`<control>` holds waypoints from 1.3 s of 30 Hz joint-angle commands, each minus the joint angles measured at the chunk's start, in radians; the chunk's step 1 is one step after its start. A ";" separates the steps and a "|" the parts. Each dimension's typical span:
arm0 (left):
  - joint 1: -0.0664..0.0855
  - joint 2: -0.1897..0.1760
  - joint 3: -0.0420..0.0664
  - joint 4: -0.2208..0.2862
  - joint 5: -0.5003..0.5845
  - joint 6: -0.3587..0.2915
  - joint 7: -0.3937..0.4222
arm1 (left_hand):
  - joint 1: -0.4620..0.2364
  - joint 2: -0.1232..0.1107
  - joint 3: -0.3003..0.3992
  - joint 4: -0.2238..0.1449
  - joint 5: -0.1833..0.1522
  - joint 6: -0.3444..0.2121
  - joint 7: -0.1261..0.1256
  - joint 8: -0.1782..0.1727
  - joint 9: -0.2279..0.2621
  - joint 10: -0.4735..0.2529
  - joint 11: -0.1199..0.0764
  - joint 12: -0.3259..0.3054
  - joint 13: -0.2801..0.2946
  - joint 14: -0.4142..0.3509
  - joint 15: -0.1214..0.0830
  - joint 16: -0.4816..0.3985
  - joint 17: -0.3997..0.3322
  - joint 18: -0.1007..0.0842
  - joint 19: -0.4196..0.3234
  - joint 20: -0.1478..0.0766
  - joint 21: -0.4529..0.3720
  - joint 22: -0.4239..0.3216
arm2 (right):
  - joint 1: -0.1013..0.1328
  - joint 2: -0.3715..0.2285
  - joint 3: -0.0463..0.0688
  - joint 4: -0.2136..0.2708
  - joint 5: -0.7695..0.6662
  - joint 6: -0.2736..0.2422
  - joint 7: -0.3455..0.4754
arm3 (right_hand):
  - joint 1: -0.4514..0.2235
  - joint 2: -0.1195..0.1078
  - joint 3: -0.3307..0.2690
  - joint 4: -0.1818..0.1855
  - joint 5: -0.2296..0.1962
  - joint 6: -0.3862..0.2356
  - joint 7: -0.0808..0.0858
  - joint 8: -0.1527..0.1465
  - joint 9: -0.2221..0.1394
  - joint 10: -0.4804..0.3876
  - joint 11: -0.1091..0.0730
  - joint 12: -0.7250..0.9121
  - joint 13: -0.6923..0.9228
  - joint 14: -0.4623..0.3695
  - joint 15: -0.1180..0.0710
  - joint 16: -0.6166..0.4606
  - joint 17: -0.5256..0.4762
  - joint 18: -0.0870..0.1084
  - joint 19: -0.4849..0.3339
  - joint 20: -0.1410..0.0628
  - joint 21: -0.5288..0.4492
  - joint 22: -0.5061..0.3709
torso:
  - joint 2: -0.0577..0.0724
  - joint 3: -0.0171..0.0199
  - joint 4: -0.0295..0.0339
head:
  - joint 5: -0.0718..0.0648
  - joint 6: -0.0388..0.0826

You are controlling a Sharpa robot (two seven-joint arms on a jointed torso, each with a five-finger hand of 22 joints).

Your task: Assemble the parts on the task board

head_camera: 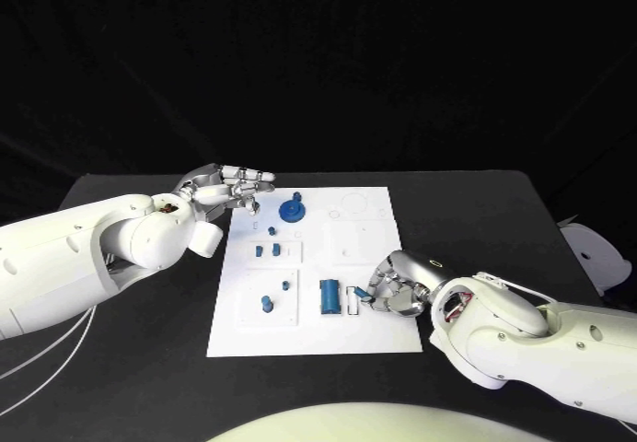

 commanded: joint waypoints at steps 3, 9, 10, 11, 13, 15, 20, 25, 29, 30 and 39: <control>0.001 0.002 0.001 0.003 0.001 0.018 0.003 | -0.001 0.009 -0.004 -0.001 -0.001 -0.001 0.002 0.006 -0.001 -0.005 0.000 0.007 0.002 -0.003 0.006 0.004 -0.002 0.012 0.002 0.004 -0.002 -0.001 | -0.004 0.021 0.000 -0.015 0.082 -0.003 0.000 | -0.034 0.001 0.008 0.010 0.010 0.007 -0.003 0.007 0.010 0.023 -0.005 0.003 0.118 0.094 -0.005 0.005 0.216 -0.007 0.091 -0.006 0.006 0.254 | 0.001 0.0008 -0.0003 | 0.003 -0.002; 0.001 0.002 0.001 0.004 0.001 0.018 0.002 | -0.001 0.009 -0.004 -0.001 -0.001 -0.001 0.002 0.006 -0.001 -0.005 0.000 0.007 0.002 -0.003 0.006 0.004 -0.002 0.012 0.002 0.004 -0.002 -0.001 | -0.006 0.042 0.000 -0.032 0.102 0.012 0.000 | -0.060 0.002 0.013 0.011 0.011 0.010 -0.004 0.009 0.014 0.023 -0.005 0.002 0.118 0.094 -0.005 0.005 0.216 -0.007 0.091 -0.006 0.006 0.254 | 0.001 0.0009 -0.0012 | 0.004 -0.003; 0.001 0.002 0.001 0.004 0.001 0.018 0.002 | -0.001 0.009 -0.004 -0.001 -0.001 -0.001 0.002 0.006 -0.001 -0.005 0.000 0.007 0.002 -0.003 0.006 0.004 -0.002 0.012 0.002 0.004 -0.002 -0.001 | -0.006 0.046 0.000 -0.035 0.105 0.015 0.000 | -0.063 0.002 0.013 0.011 0.011 0.010 -0.004 0.009 0.015 0.023 -0.005 0.002 0.118 0.094 -0.005 0.005 0.216 -0.007 0.091 -0.006 0.006 0.254 | 0.001 0.0012 -0.0013 | 0.005 -0.004; 0.001 0.002 0.001 0.004 0.001 0.019 0.002 | -0.001 0.009 -0.004 -0.001 -0.001 -0.001 0.002 0.006 -0.001 -0.005 0.000 0.007 0.002 -0.003 0.006 0.004 -0.002 0.012 0.002 0.004 -0.002 -0.001 | -0.007 0.049 0.000 -0.038 0.107 0.018 0.000 | -0.067 0.002 0.014 0.011 0.011 0.011 -0.004 0.009 0.015 0.024 -0.005 0.002 0.118 0.094 -0.005 0.005 0.216 -0.007 0.091 -0.006 0.006 0.254 | 0.001 0.0012 -0.0017 | 0.005 -0.005; 0.001 0.001 0.001 0.005 0.001 0.019 0.001 | -0.001 0.009 -0.004 -0.001 -0.001 -0.001 0.002 0.006 -0.001 -0.005 0.000 0.007 0.002 -0.003 0.006 0.004 -0.002 0.012 0.002 0.004 -0.002 -0.001 | -0.007 0.054 0.000 -0.045 0.111 0.023 -0.001 | -0.076 0.002 0.015 0.011 0.010 0.011 -0.004 0.009 0.017 0.024 -0.005 0.002 0.118 0.094 -0.005 0.005 0.216 -0.007 0.091 -0.006 0.004 0.254 | 0.001 0.0010 -0.0017 | 0.005 -0.007; 0.001 0.001 0.001 0.005 0.001 0.019 0.001 | -0.001 0.009 -0.003 -0.001 -0.001 -0.001 0.002 0.006 -0.001 -0.006 0.001 0.007 0.002 -0.003 0.006 0.004 -0.002 0.012 0.003 0.004 -0.002 -0.001 | -0.008 0.058 0.000 -0.049 0.114 0.027 -0.002 | -0.087 0.003 0.016 0.011 0.010 0.012 -0.004 0.010 0.018 0.023 -0.005 0.001 0.118 0.094 -0.005 0.005 0.215 -0.007 0.090 -0.006 0.003 0.253 | 0.000 0.0008 -0.0010 | 0.005 -0.007; 0.001 0.001 0.001 0.005 0.001 0.021 -0.001 | -0.001 0.009 -0.003 -0.001 -0.001 -0.001 0.002 0.006 -0.001 -0.006 0.001 0.007 0.002 -0.003 0.006 0.004 -0.002 0.012 0.003 0.004 -0.002 -0.001 | -0.009 0.065 0.000 -0.056 0.117 0.033 -0.002 | -0.173 -0.005 -0.016 0.009 0.096 0.016 -0.003 0.013 0.026 0.026 -0.004 0.006 0.122 0.094 -0.004 0.005 0.216 -0.007 0.090 -0.005 0.002 0.253 | 0.000 0.0008 -0.0016 | 0.007 -0.008; 0.001 0.001 0.001 0.005 0.001 0.023 -0.002 | -0.001 0.009 -0.003 -0.001 -0.001 -0.001 0.002 0.006 -0.001 -0.006 0.001 0.007 0.002 -0.003 0.006 0.004 -0.002 0.012 0.003 0.004 -0.002 -0.001 | -0.009 0.072 0.000 -0.060 0.118 0.037 -0.002 | -0.194 -0.007 -0.032 0.011 0.105 0.018 -0.003 0.015 0.030 0.029 -0.004 0.011 0.127 0.094 -0.004 0.005 0.215 -0.006 0.089 -0.005 0.001 0.253 | 0.000 0.0008 -0.0017 | 0.006 -0.009; 0.001 0.001 0.001 0.005 0.001 0.024 -0.003 | -0.001 0.009 -0.003 -0.001 -0.001 -0.001 0.002 0.006 -0.001 -0.006 0.001 0.007 0.002 -0.003 0.006 0.004 -0.002 0.012 0.003 0.004 -0.002 -0.001 | -0.010 0.075 0.000 -0.061 0.118 0.039 -0.002 | -0.218 -0.004 -0.050 0.011 0.096 0.019 -0.003 0.016 0.034 0.029 -0.004 0.013 0.128 0.094 -0.004 0.005 0.216 -0.006 0.089 -0.005 0.001 0.253 | 0.000 0.0004 -0.0011 | 0.005 -0.009; 0.001 0.001 0.001 0.005 0.001 0.024 -0.003 | -0.001 0.009 -0.003 -0.001 -0.001 -0.001 0.002 0.006 -0.001 -0.006 0.001 0.007 0.002 -0.003 0.006 0.004 -0.002 0.012 0.003 0.004 -0.002 -0.001 | -0.010 0.075 0.000 -0.061 0.118 0.039 -0.002 | -0.225 -0.003 -0.056 0.011 0.092 0.020 -0.003 0.016 0.034 0.030 -0.004 0.014 0.129 0.094 -0.004 0.004 0.215 -0.006 0.089 -0.005 0.001 0.253 | -0.001 0.0003 -0.0014 | 0.005 -0.010; 0.001 0.000 0.001 0.006 0.001 0.025 -0.004 | -0.001 0.009 -0.003 -0.001 -0.001 -0.001 0.002 0.006 -0.001 -0.006 0.001 0.007 0.002 -0.003 0.006 0.004 -0.002 0.012 0.003 0.004 -0.002 -0.001 | -0.011 0.076 0.000 -0.061 0.107 0.034 -0.001 | -0.263 0.005 -0.099 0.011 0.009 0.019 -0.003 0.018 0.042 0.029 -0.004 0.012 0.130 0.093 -0.003 0.004 0.213 -0.006 0.088 -0.004 -0.002 0.252 | -0.001 0.0002 -0.0014 | 0.005 -0.010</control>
